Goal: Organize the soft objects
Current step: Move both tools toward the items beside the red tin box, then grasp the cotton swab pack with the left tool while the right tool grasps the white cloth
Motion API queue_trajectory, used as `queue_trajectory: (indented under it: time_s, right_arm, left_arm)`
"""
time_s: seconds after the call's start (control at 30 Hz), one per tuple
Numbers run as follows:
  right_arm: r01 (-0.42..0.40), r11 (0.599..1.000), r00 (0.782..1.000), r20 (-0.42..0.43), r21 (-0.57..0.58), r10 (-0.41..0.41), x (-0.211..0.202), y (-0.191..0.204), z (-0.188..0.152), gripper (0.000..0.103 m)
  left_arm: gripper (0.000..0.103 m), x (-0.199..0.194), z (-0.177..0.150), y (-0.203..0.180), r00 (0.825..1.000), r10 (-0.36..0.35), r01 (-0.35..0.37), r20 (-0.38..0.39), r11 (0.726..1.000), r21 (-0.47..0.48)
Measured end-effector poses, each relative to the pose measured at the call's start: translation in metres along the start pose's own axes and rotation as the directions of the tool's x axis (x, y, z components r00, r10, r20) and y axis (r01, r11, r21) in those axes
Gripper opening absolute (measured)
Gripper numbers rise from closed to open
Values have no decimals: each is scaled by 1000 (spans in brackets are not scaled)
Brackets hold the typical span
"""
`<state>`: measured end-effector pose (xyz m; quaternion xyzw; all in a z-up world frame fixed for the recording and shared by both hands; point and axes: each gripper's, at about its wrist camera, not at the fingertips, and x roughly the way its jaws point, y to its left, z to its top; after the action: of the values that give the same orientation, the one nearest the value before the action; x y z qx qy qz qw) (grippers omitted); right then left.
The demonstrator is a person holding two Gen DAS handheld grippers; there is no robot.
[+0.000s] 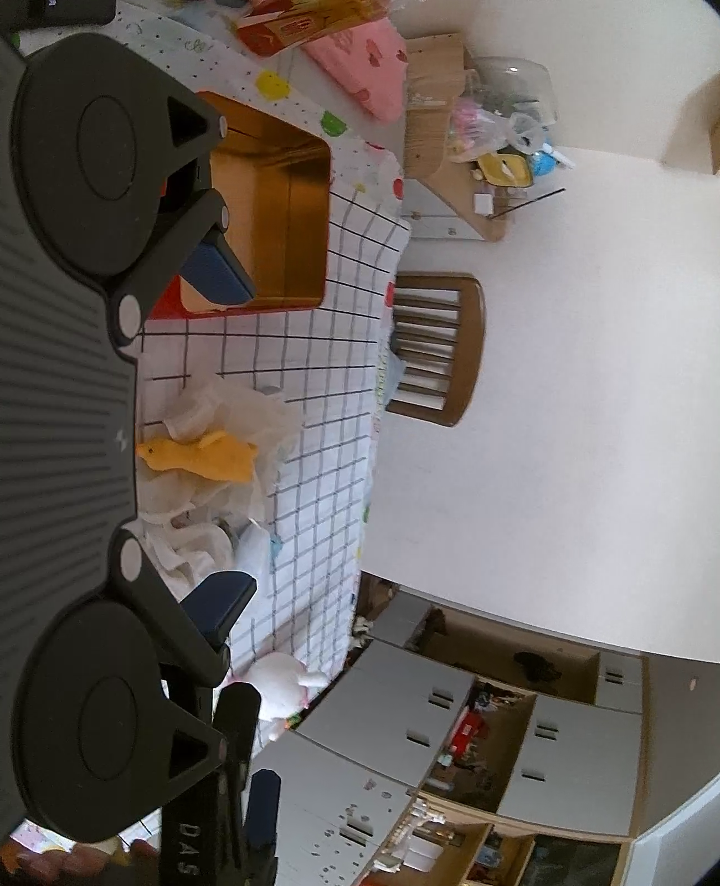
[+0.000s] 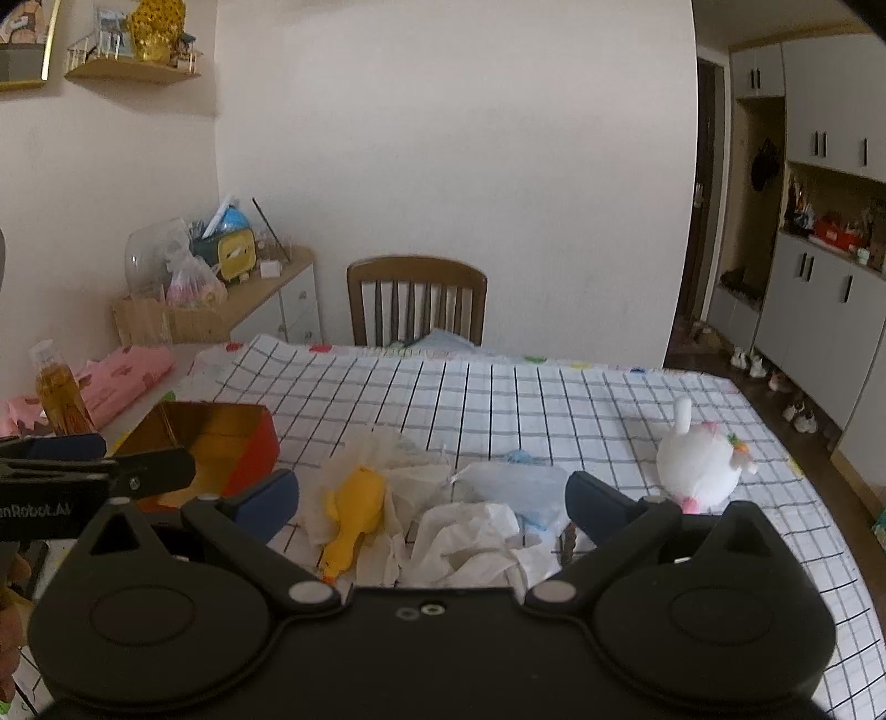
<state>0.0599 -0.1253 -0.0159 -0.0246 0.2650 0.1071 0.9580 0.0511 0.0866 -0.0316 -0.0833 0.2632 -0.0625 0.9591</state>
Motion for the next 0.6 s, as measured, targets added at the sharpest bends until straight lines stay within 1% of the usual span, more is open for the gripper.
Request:
queue_trajectory:
  time_s: [0.13,0.27,0.43,0.53,0.6]
  right_arm:
    - [-15,1000,999,-34,16,15,21,-6,-1,101]
    - [-21,1000,998,-52,6,21,40,-16,-6,100]
    - [-13,1000,993,-120,-1,13,70,-33,-17,94]
    - [-7,1000,990,-142,-14,5,83,-38,-21,94]
    - [-16,1000,988,-157,-15,14,92,-44,-23,94]
  left_arm:
    - [103,14,-4,8,999,9,-10,-32,1000,-20]
    - [103,30,-8,16,997,17,-20,-69,999,-40]
    - [103,48,-19,21,991,64,-67,-116,998,-19]
    - [103,57,-26,24,985,86,-89,-148,996,-12]
    - [103,63,-32,24,980,97,-98,-172,995,1]
